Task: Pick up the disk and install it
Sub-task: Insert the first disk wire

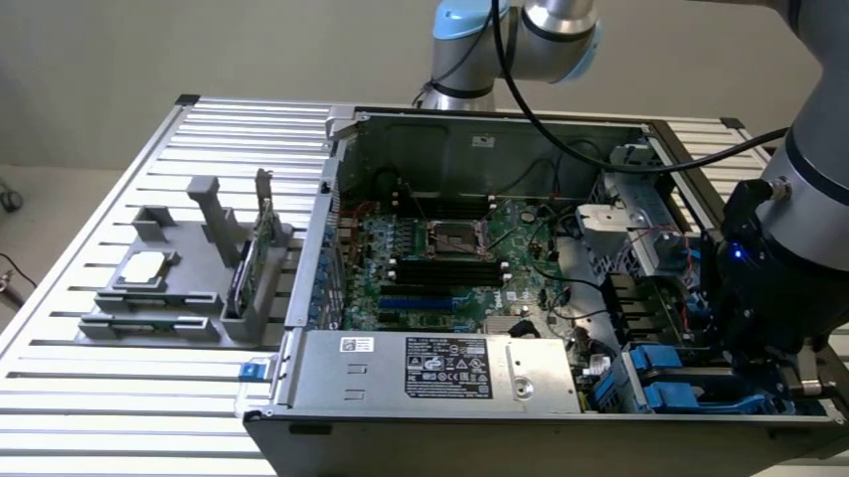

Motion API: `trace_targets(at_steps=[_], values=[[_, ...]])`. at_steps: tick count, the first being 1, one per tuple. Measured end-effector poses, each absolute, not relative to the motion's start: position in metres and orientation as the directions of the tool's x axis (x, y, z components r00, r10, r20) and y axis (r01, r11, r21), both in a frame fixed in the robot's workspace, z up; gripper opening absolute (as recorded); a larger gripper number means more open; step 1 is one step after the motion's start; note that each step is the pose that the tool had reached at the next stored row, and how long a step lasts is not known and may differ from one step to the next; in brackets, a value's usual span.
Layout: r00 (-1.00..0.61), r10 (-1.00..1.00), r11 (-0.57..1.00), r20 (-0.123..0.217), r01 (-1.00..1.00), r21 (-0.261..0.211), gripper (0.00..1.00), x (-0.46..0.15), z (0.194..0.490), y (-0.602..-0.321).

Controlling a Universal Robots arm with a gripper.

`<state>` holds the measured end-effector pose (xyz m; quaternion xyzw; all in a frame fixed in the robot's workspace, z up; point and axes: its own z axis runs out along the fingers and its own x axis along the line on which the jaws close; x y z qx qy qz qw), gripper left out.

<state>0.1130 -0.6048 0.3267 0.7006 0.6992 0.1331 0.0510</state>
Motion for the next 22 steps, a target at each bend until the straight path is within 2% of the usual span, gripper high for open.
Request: trace_targets(at_steps=[9, 10, 11, 12, 13, 22], values=[[-0.013, 0.993, -0.017, 0.116, 0.966, 0.257, 0.18, 0.114, 0.325, -0.605], [-0.013, 0.993, -0.018, 0.117, 0.966, 0.258, 0.19, 0.114, 0.325, -0.605], [-0.013, 0.993, -0.017, 0.116, 0.966, 0.258, 0.25, 0.114, 0.325, -0.605], [-0.013, 0.993, -0.017, 0.116, 0.966, 0.258, 0.25, 0.114, 0.326, -0.605], [-0.013, 0.993, -0.017, 0.116, 0.966, 0.258, 0.32, 0.114, 0.327, -0.605], [-0.012, 0.992, -0.019, 0.122, 0.967, 0.253, 0.32, 0.105, 0.341, -0.606]])
